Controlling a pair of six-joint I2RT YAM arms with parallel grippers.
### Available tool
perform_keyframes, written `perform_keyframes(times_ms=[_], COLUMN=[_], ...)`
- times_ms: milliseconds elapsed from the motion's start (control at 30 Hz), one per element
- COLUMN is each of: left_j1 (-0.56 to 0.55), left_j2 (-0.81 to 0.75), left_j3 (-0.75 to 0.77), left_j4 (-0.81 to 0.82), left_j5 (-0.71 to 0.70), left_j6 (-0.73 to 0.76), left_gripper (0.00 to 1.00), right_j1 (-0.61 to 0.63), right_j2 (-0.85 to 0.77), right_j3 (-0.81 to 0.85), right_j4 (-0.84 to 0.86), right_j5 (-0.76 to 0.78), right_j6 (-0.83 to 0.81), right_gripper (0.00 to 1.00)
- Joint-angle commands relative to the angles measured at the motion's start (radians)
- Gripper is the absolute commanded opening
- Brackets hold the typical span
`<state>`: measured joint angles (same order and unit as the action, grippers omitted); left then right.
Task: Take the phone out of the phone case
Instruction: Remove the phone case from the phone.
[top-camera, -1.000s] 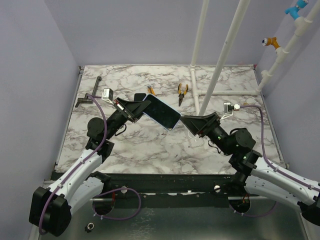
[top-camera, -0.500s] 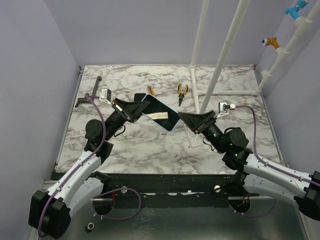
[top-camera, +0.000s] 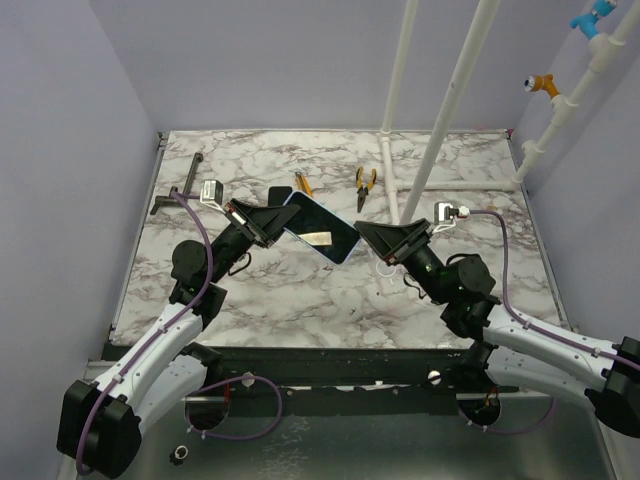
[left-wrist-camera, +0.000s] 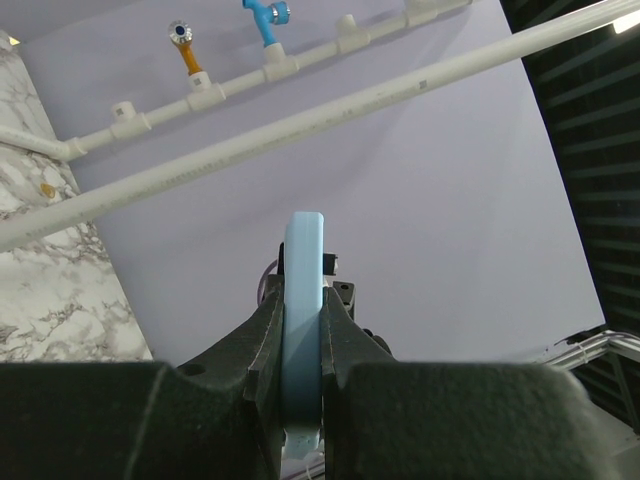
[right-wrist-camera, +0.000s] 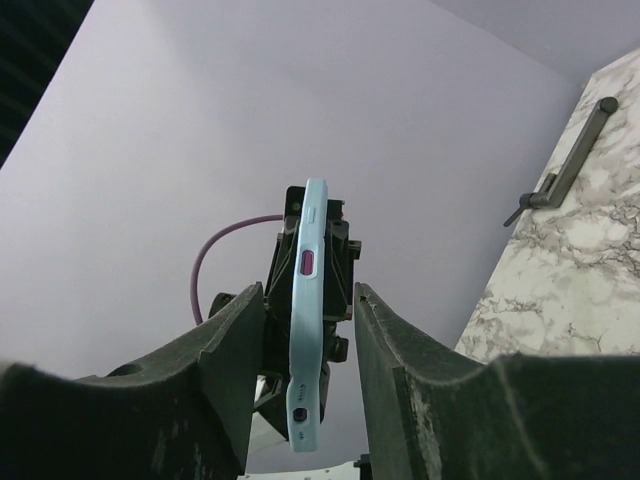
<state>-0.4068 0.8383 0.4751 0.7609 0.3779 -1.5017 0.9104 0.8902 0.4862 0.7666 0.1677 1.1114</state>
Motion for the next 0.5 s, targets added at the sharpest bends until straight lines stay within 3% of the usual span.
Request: perform_keyframes(times_ms=[0, 467], left_j1=[0.002, 0.002], left_j2=[-0.019, -0.022], left_j3=[-0.001, -0.010], left_j4=[0.072, 0.072], left_j5=[-0.026, -0.027], left_j6=[-0.004, 0.000], left_gripper=[0.00, 0.00], right_j1=[0.002, 0.002], right_j2=[0.017, 0.049], right_j3=[0.038, 0.051], right_j4=[0.031, 0.079], right_j5=[-0.020, -0.071], right_j6=[0.010, 0.054], right_gripper=[0.40, 0.17])
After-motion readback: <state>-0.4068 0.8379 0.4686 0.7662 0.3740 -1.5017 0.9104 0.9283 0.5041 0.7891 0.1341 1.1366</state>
